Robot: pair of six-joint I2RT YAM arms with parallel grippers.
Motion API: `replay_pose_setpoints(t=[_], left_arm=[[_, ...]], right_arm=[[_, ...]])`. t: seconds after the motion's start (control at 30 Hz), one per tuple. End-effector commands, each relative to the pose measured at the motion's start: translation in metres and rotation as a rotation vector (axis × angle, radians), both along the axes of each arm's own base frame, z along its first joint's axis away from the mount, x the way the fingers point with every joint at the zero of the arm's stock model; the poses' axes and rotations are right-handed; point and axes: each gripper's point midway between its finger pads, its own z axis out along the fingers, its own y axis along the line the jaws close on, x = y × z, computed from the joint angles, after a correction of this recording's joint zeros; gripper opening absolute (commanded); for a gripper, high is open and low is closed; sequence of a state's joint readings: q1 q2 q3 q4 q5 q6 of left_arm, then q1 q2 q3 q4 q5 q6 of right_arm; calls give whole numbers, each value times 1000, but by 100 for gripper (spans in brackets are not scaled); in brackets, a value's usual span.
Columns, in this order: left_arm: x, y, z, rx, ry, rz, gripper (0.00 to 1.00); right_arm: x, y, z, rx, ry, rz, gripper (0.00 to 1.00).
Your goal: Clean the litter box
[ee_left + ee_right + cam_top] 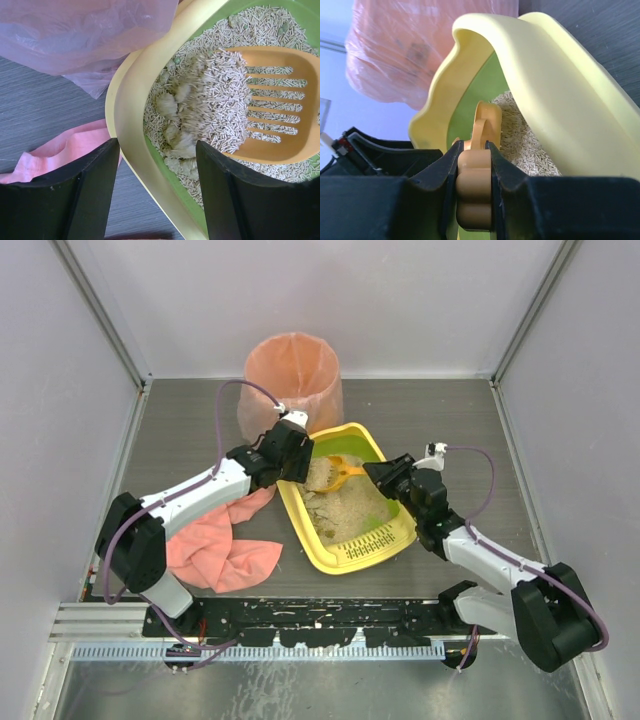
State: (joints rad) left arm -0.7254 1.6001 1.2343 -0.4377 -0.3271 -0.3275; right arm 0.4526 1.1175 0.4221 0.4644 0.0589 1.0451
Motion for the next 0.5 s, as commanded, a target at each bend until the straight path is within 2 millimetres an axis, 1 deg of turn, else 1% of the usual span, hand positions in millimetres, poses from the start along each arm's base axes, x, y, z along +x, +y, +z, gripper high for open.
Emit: replay_pose_setpoints(t=[0.0,0.3,0.47], left_arm=[[4,-20,24,-72,-49,-34,63],[4,-18,28,-69,-56,-38,66],[3,-18,35,-78,-65,-42,68]], right_arm=[[3,-2,39,81,-117,-29,1],[-3,-10,42,-1,-153,-24,1],[-14,-14,55,-43,-220,-4,1]])
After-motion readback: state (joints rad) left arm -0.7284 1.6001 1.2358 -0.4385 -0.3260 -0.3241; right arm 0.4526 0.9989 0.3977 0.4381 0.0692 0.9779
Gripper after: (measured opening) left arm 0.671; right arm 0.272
